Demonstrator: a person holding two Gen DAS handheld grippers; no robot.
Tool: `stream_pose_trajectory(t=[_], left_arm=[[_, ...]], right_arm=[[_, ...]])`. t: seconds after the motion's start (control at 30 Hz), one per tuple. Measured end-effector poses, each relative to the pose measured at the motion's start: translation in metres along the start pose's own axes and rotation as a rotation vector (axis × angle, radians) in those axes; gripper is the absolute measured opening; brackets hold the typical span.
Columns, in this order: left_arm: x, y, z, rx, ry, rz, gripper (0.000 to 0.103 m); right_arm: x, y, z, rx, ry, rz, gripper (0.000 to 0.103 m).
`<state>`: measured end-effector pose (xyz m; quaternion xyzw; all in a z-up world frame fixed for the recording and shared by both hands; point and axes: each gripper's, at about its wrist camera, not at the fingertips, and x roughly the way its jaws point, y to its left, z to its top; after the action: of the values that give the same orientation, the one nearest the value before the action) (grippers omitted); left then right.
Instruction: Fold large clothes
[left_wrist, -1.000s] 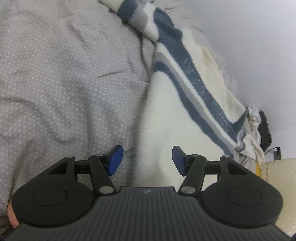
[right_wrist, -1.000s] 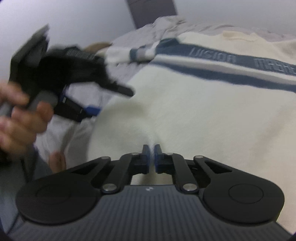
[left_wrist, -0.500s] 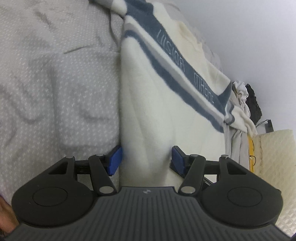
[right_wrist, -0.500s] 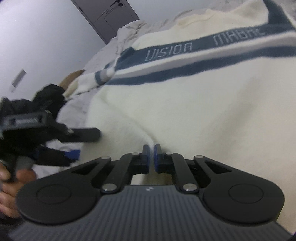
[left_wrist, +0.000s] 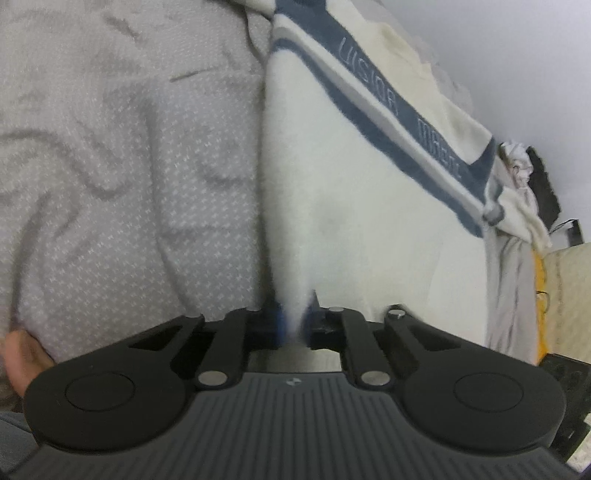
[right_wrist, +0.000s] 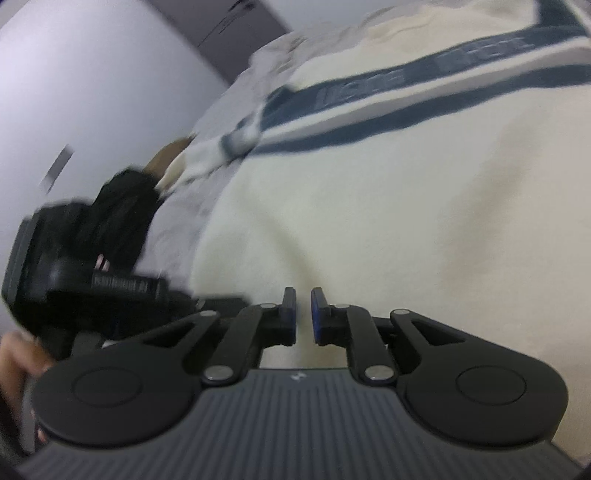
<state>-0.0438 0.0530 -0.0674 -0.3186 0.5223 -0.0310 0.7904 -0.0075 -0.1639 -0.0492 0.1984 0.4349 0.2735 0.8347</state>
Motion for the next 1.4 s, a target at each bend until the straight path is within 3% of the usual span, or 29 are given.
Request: stream_pose_trajectory(t=[0.13, 0.33, 0.47, 0.63, 0.67, 0.73, 0.83, 0.97, 1.4], left_arm=[[-0.025, -0.007, -0.003, 0.061, -0.03, 0.023, 0.009], [-0.065, -0.013, -0.009, 0.13, -0.032, 0.095, 0.008], [-0.055, -0.016, -0.01, 0.177, -0.014, 0.174, 0.008], [-0.047, -0.019, -0.013, 0.201, -0.025, 0.179, 0.01], [-0.048, -0.02, -0.014, 0.209, -0.031, 0.179, 0.012], [-0.052, -0.021, -0.015, 0.213, -0.028, 0.154, 0.035], [-0.062, -0.03, -0.02, 0.243, -0.079, 0.157, 0.05], [-0.076, -0.045, -0.028, 0.3, -0.133, 0.14, 0.053], [-0.088, -0.149, -0.03, 0.559, -0.459, 0.053, 0.057]], right_arm=[[-0.018, -0.006, 0.005, -0.022, -0.075, -0.097, 0.013], [-0.034, -0.002, 0.009, -0.053, -0.151, -0.138, 0.013], [-0.041, 0.003, 0.009, -0.112, -0.191, -0.181, 0.013], [-0.047, 0.005, 0.011, -0.149, -0.213, -0.221, 0.013], [-0.049, 0.005, 0.011, -0.155, -0.221, -0.225, 0.013], [-0.052, 0.007, 0.011, -0.172, -0.235, -0.238, 0.013], [-0.058, 0.01, 0.011, -0.195, -0.255, -0.254, 0.013], [-0.066, 0.013, 0.014, -0.213, -0.285, -0.259, 0.013], [-0.105, 0.015, 0.011, -0.231, -0.411, -0.292, 0.013]])
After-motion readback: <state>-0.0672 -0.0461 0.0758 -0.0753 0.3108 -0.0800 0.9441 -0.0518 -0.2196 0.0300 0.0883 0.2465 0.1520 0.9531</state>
